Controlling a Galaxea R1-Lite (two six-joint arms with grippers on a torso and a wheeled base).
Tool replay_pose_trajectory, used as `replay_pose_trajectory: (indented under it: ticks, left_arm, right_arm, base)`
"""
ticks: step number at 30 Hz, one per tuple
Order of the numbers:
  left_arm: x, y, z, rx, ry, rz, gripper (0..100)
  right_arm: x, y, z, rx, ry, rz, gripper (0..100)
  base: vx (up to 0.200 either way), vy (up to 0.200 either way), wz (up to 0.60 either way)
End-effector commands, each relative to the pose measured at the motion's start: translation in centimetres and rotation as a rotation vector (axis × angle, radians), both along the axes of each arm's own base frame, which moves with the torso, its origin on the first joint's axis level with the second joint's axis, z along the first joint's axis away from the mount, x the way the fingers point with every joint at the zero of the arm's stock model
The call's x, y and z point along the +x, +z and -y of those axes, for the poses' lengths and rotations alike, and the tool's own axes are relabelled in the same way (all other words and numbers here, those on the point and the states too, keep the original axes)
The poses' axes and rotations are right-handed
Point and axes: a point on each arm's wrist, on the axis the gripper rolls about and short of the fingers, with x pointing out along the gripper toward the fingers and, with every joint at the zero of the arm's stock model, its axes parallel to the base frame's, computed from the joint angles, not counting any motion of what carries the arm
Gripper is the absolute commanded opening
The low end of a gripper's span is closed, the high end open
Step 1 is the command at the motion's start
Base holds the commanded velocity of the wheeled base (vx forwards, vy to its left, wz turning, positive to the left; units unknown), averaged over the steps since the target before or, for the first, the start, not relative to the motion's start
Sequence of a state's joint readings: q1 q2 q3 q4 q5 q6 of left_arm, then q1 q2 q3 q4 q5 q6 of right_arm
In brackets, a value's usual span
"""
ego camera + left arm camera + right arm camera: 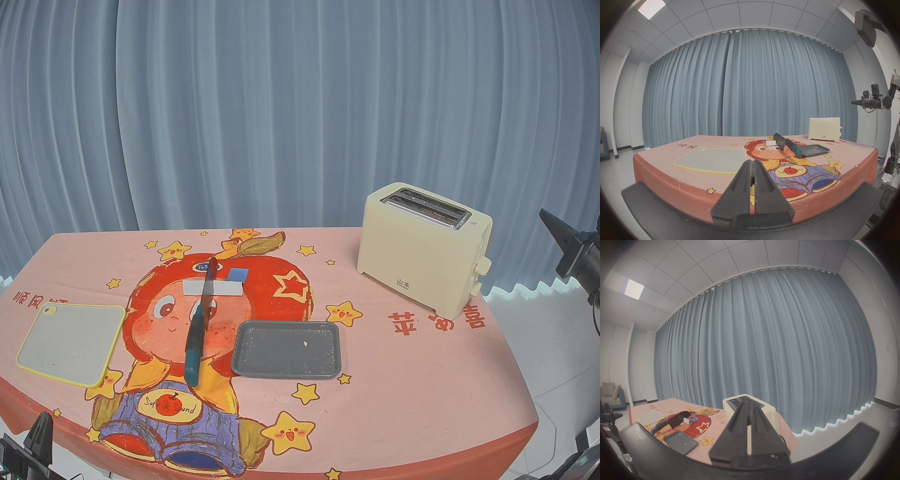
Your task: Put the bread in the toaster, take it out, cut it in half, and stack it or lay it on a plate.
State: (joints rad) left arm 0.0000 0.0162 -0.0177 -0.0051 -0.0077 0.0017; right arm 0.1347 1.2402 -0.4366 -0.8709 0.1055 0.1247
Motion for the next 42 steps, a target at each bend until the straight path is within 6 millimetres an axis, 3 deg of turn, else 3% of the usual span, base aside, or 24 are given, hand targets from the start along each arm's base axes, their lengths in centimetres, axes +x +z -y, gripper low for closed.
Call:
replay_pose_trajectory:
  ticks: [1, 20, 42]
  left_arm:
    - [0.0, -0.5, 0.0, 0.000, 0.000, 0.000, 0]
    - [0.0, -0.5, 0.0, 0.000, 0.000, -0.002, 0]
    - [0.0, -0.5, 0.0, 0.000, 0.000, 0.000, 0]
  right_arm:
    - [0.0, -0.1, 0.0, -0.002, 0.000, -0.002, 0]
    - [0.0, -1.0, -0.5, -0.011, 0.028, -0.038, 0]
    - [-0.2, -4.8, -1.0, -0.068, 0.049, -0.196, 0]
  base:
    - [0.000, 0.000, 0.00]
    - [0.000, 0.000, 0.00]
    - [0.000, 0.000, 0.00]
